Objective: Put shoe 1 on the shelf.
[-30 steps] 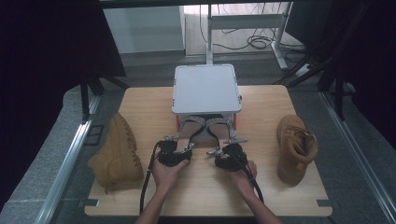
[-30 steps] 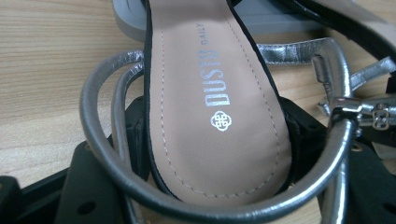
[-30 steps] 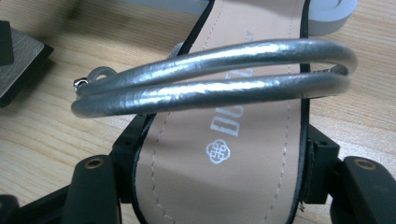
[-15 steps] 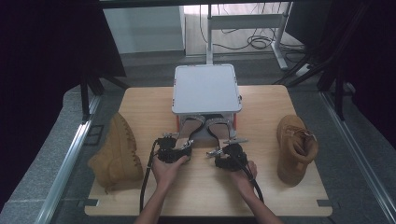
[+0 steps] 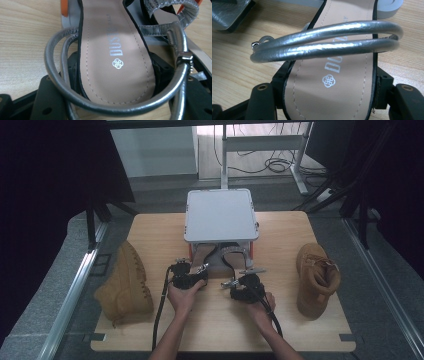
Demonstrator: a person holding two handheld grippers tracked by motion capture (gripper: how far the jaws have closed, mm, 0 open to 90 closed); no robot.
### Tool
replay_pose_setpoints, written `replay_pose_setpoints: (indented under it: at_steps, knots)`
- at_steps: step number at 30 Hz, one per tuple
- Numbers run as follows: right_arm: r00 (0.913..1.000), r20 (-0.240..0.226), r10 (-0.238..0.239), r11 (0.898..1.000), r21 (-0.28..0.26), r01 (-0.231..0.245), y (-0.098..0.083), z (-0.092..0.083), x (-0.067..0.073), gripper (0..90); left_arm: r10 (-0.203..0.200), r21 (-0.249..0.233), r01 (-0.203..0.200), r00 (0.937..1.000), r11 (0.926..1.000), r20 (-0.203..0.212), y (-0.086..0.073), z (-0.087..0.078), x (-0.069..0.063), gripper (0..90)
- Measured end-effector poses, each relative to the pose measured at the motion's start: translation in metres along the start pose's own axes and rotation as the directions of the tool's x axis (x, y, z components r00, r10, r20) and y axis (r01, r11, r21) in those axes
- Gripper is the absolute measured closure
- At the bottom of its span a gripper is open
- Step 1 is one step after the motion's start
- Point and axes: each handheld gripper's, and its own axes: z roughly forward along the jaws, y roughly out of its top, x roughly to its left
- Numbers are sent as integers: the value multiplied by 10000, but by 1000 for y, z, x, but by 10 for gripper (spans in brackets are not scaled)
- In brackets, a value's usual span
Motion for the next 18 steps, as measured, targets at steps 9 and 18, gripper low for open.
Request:
replay_pose_setpoints:
  at_steps: [9, 18]
  knots:
    - [10000, -73, 7, 10000, 4, -7, 0, 0, -1, 352, -190, -108, 189, 9997, 9998, -149, 9, 8, -3, 384]
    - [9999, -99, 20, 10000, 6, -20, 0, 0, -1, 352, -257, -375, 240, 9987, 9990, -450, 25, 12, -5, 386]
